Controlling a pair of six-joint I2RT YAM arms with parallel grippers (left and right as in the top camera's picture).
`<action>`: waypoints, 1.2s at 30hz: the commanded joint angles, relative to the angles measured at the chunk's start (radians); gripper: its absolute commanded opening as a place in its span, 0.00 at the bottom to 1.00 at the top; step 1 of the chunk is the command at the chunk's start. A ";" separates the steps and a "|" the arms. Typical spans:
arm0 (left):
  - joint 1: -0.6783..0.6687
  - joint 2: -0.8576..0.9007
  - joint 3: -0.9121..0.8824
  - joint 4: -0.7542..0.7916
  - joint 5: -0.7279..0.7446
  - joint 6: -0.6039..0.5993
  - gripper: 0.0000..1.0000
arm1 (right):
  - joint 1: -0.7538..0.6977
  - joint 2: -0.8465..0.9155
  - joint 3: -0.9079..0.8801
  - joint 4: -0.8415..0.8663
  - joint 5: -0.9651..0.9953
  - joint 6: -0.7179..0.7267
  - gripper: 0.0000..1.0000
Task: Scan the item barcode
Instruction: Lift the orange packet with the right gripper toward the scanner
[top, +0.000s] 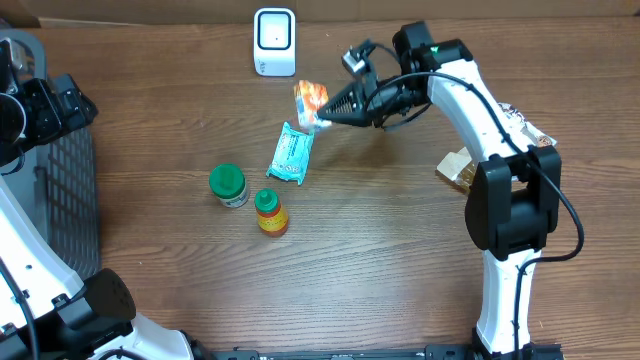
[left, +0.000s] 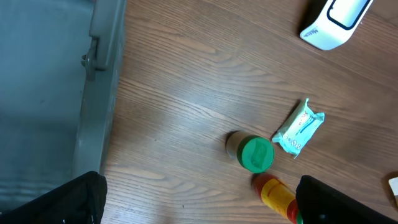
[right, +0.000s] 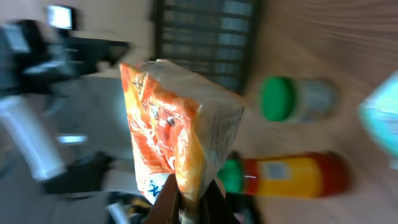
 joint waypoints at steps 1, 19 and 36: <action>-0.001 0.008 -0.005 0.000 0.002 0.019 1.00 | -0.004 -0.044 0.034 -0.003 -0.139 0.109 0.04; -0.001 0.008 -0.005 0.000 0.002 0.019 0.99 | -0.004 -0.275 0.034 -0.008 -0.139 0.129 0.04; -0.001 0.008 -0.005 0.000 0.002 0.019 1.00 | 0.045 -0.394 0.137 0.108 0.591 0.444 0.04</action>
